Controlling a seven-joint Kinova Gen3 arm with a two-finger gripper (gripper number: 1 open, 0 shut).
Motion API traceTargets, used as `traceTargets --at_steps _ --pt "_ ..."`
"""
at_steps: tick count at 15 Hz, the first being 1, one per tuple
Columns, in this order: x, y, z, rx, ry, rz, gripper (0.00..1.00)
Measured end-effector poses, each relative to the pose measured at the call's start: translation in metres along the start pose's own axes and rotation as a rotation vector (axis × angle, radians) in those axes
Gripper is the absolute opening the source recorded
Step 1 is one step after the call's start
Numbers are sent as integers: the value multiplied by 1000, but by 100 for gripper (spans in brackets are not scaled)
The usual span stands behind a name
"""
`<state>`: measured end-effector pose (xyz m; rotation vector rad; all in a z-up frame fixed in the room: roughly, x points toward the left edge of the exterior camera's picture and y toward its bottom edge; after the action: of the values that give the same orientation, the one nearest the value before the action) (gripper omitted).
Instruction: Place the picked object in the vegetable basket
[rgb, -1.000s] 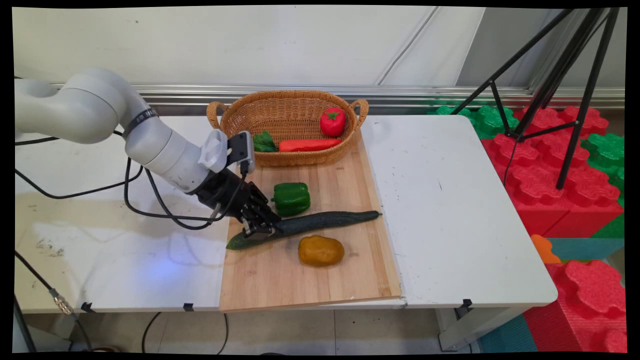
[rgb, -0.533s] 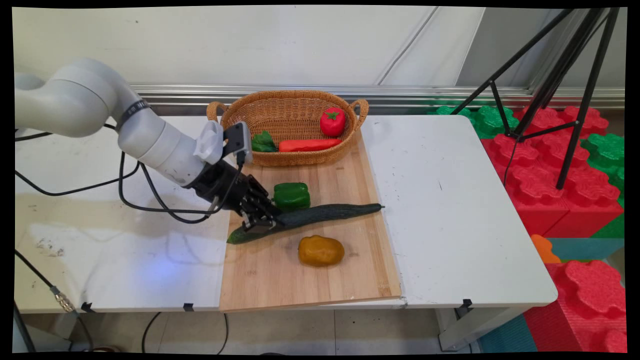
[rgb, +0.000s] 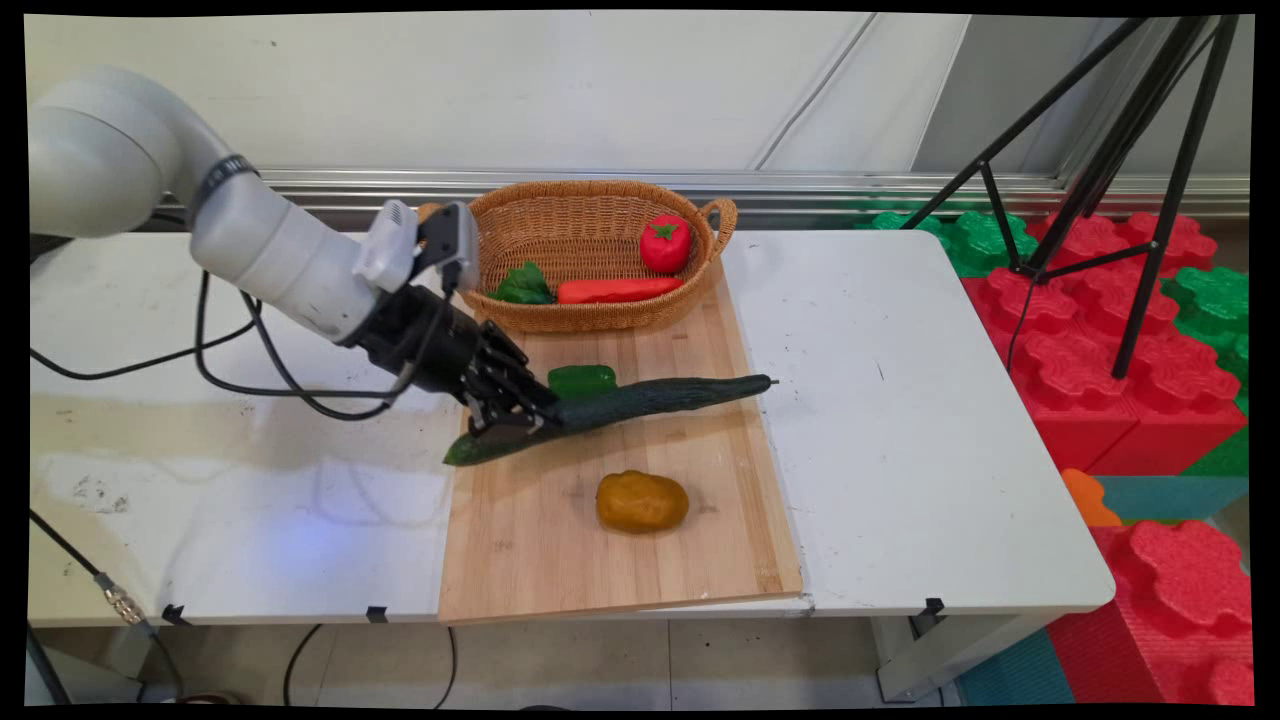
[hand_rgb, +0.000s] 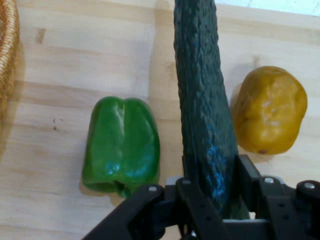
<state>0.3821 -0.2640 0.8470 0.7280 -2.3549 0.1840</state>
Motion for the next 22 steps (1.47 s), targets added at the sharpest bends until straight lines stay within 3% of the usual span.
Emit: traceTargets --at_steps 13,22 --pt "11 -17 -75 -3 90 70 0" --pt "23 -75 -107 119 110 157 0"
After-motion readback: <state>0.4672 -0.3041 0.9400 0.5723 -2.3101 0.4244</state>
